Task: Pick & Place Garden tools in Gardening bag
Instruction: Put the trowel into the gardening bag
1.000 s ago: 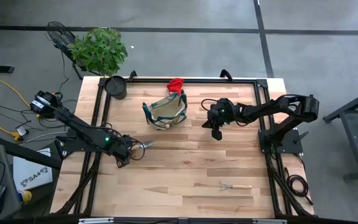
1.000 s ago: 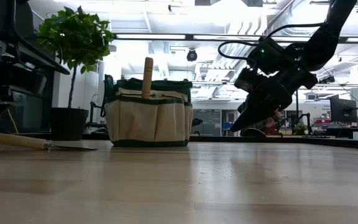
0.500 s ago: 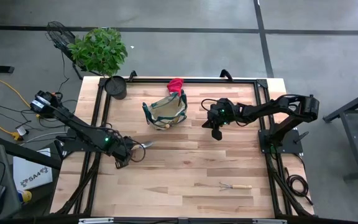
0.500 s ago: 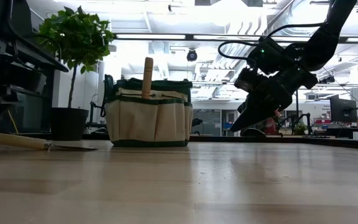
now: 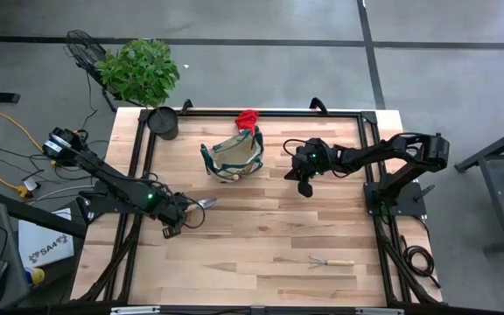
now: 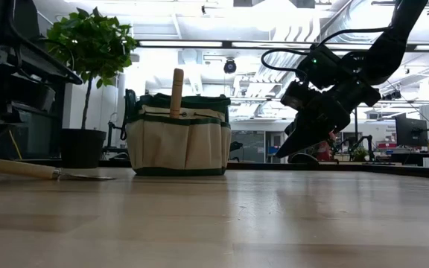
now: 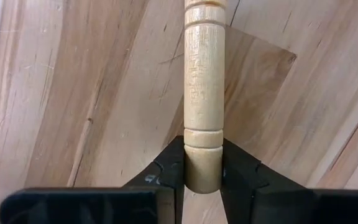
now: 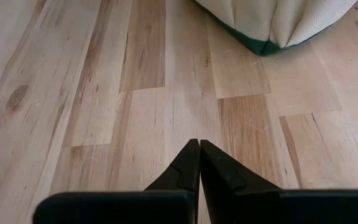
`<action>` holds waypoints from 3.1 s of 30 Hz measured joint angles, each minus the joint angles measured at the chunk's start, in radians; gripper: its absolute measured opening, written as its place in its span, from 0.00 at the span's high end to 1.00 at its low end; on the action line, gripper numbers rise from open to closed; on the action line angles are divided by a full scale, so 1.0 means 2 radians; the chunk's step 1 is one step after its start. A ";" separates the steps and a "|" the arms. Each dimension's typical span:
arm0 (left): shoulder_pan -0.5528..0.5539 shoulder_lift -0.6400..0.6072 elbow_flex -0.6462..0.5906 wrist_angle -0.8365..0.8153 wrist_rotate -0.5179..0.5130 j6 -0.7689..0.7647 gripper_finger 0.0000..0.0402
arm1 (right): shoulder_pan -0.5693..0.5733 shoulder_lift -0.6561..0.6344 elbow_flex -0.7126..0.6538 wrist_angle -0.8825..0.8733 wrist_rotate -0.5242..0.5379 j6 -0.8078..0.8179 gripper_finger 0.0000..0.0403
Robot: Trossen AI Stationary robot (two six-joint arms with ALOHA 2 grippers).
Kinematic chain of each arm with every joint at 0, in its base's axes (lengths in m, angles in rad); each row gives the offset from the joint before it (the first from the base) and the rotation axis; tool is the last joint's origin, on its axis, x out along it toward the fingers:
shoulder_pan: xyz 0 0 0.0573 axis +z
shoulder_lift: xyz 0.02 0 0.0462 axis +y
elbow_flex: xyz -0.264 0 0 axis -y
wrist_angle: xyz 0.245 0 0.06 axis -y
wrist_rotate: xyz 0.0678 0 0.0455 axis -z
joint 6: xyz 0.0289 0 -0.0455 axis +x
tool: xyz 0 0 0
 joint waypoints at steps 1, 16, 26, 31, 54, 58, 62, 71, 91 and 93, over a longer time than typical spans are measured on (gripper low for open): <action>0.000 0.000 0.002 0.001 0.000 -0.001 0.84 | 0.000 0.000 0.000 0.000 0.000 0.000 0.99; 0.001 0.001 0.115 0.014 -0.037 -0.010 0.84 | 0.017 0.000 0.000 0.011 -0.012 0.012 0.99; 0.001 0.007 0.137 0.013 -0.067 -0.010 0.84 | 0.085 -0.045 0.000 0.043 0.017 -0.005 0.99; 0.007 0.035 0.137 0.021 -0.064 -0.011 0.84 | 0.131 -0.092 0.000 0.044 0.082 -0.045 0.99; 0.134 0.269 0.334 0.081 -0.075 0.167 0.84 | 0.279 -0.070 0.030 0.043 0.293 -0.243 0.48; 0.154 0.303 0.396 0.076 -0.077 0.198 0.84 | 0.294 -0.060 0.030 0.069 0.306 -0.265 0.44; 0.173 0.333 0.448 0.082 -0.075 0.216 0.84 | 0.305 -0.053 0.039 0.064 0.339 -0.285 0.44; 0.192 0.363 0.502 0.084 -0.052 0.219 0.84 | 0.304 -0.030 0.072 -0.008 0.399 -0.315 0.44; 0.194 0.363 0.504 0.109 -0.044 0.182 0.84 | 0.317 0.019 0.074 0.011 0.483 -0.451 0.52; 0.194 0.363 0.504 0.108 -0.045 0.180 0.84 | 0.322 0.019 0.074 0.020 0.492 -0.455 0.56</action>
